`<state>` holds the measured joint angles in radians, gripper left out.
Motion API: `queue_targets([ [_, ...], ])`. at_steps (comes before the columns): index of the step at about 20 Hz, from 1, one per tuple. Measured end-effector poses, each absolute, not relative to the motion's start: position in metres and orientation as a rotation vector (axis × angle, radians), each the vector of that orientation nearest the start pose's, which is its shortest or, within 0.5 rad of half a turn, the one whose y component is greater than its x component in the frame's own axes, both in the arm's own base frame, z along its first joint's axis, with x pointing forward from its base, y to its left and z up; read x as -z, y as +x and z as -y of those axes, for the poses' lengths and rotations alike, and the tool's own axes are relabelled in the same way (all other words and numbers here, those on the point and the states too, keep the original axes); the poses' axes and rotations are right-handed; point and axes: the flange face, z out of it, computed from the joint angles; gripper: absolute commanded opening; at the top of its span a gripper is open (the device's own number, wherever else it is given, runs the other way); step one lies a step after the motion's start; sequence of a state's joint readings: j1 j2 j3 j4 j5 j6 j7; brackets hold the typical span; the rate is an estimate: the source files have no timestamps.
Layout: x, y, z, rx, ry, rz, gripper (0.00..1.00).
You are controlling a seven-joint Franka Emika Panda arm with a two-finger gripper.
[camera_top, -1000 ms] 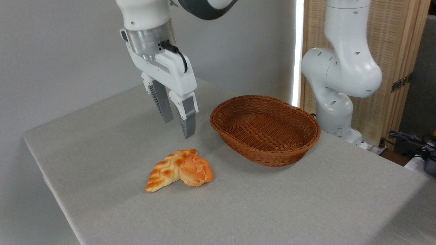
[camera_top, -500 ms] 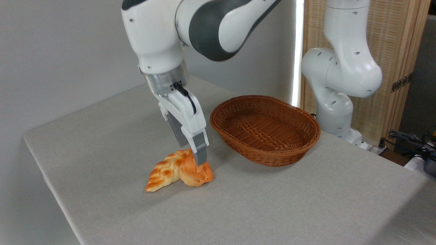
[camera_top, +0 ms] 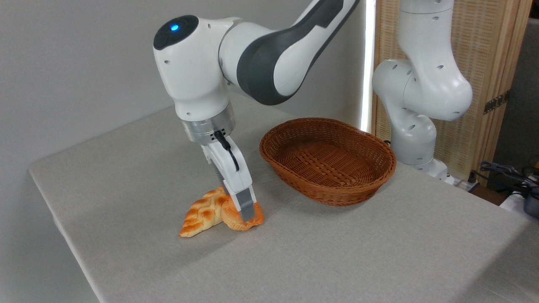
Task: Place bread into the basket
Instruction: 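Close the gripper on the small round orange bun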
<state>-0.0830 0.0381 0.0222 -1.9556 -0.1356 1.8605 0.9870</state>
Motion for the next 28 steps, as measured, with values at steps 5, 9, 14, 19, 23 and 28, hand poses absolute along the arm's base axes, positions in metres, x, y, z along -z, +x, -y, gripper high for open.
queue_targets([
  [5, -0.437, 0.553, 0.047, -0.101, -2.937, -1.597, 1.0],
  [9, -0.431, 0.554, 0.046, -0.113, -2.924, -1.63, 0.98],
  [14, -0.425, 0.555, 0.047, -0.13, -2.922, -1.644, 0.48],
  [19, -0.424, 0.555, 0.047, -0.13, -2.922, -1.644, 0.48],
  [23, -0.424, 0.555, 0.047, -0.131, -2.921, -1.645, 0.49],
  [28, -0.431, 0.554, 0.047, -0.125, -2.919, -1.647, 0.53],
])
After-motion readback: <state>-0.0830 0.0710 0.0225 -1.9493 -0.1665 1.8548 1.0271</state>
